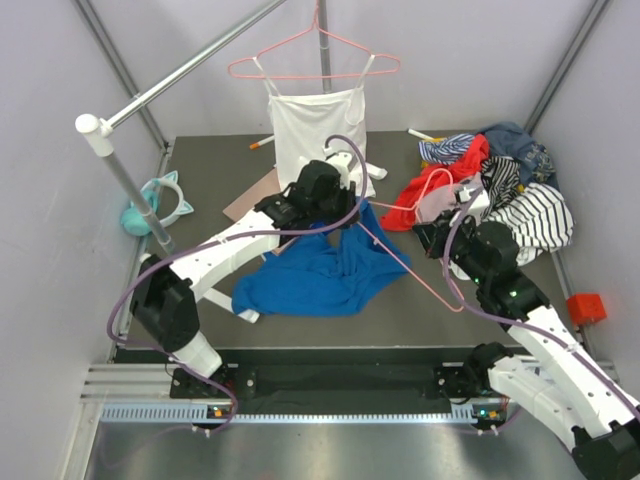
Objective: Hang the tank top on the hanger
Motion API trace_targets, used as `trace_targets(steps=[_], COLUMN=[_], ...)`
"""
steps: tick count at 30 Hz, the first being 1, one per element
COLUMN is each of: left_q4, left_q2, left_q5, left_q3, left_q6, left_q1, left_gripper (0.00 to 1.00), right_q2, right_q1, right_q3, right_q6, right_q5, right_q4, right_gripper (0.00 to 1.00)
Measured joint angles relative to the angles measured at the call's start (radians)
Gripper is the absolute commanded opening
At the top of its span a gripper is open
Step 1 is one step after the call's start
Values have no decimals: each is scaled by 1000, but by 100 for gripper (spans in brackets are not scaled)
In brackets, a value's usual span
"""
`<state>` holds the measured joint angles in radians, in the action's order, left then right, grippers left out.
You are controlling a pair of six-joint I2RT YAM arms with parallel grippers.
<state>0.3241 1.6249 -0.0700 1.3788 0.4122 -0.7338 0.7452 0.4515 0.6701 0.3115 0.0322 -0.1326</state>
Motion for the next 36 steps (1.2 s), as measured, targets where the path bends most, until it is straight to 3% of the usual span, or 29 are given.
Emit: trace_targets(steps=[3, 6, 12, 19, 27, 36], left_q4=[5, 19, 22, 7, 25, 68], left_q2=[-23, -69, -204, -346, -271, -218], left_q5=[-12, -22, -75, -237, -521, -675], left_q3=[-2, -9, -10, -14, 85, 139], left_q6=[-24, -43, -79, -161, -207, -230], left_q1=[5, 19, 62, 125, 132, 132], left_gripper=[83, 94, 86, 79, 78, 79], right_q2=[-43, -89, -114, -84, 31, 157], right_q1=[0, 0, 0, -4, -51, -85], right_q3=[-27, -63, -101, -95, -9, 128], right_q6=[-13, -22, -24, -37, 0, 89], right_q5=[29, 68, 152, 307, 550, 789], right_q4=[50, 101, 174, 222, 267, 356], right_gripper=[0, 0, 0, 0, 0, 0])
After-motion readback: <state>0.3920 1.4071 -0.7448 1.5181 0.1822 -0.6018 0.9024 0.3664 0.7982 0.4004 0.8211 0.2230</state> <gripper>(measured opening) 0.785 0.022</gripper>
